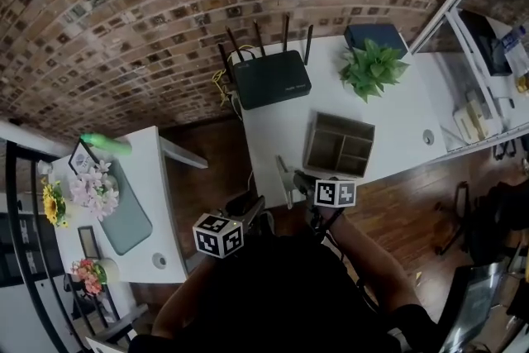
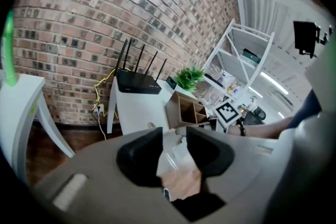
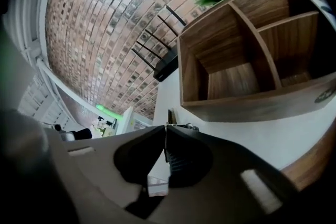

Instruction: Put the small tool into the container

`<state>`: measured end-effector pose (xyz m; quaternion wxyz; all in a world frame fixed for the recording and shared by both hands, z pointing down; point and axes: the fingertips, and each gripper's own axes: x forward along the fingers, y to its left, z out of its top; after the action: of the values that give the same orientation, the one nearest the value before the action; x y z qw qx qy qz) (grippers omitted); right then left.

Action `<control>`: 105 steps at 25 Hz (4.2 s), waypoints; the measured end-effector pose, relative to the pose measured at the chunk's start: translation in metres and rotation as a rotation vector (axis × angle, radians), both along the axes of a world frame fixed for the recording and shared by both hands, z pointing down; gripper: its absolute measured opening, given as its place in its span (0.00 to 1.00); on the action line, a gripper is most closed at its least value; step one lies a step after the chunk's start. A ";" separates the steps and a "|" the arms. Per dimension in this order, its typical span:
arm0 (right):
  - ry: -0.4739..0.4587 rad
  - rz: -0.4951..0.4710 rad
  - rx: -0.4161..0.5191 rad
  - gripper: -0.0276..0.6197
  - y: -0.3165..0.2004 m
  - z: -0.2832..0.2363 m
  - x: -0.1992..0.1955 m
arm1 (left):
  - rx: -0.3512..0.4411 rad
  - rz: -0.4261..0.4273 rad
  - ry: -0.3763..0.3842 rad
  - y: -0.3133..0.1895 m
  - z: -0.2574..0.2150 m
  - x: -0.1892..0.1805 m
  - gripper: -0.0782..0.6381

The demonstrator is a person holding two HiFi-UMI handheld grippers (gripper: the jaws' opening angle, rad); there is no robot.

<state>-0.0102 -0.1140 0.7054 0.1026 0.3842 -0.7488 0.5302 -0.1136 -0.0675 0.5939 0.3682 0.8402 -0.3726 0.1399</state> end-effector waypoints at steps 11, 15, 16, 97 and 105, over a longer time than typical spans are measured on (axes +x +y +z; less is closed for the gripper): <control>-0.019 -0.081 0.206 0.07 0.006 -0.067 -0.011 | 0.023 0.076 0.027 -0.017 -0.005 0.025 0.29; -0.034 -0.057 0.286 0.07 0.007 -0.101 0.007 | 0.034 0.086 0.040 -0.021 -0.008 0.035 0.28; -0.036 -0.049 0.307 0.07 0.007 -0.109 0.014 | 0.036 0.087 0.041 -0.022 -0.009 0.038 0.27; 0.739 -0.667 0.700 0.07 -0.101 -0.081 0.141 | 0.021 -0.146 0.046 0.003 -0.009 0.026 0.26; 0.729 -0.623 0.675 0.08 -0.104 -0.080 0.144 | 0.012 -0.133 0.051 0.006 -0.007 0.030 0.26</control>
<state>0.1336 -0.2182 0.6256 0.3767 0.3151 -0.8701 0.0407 -0.0833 -0.0615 0.5872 0.3812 0.8191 -0.4190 0.0913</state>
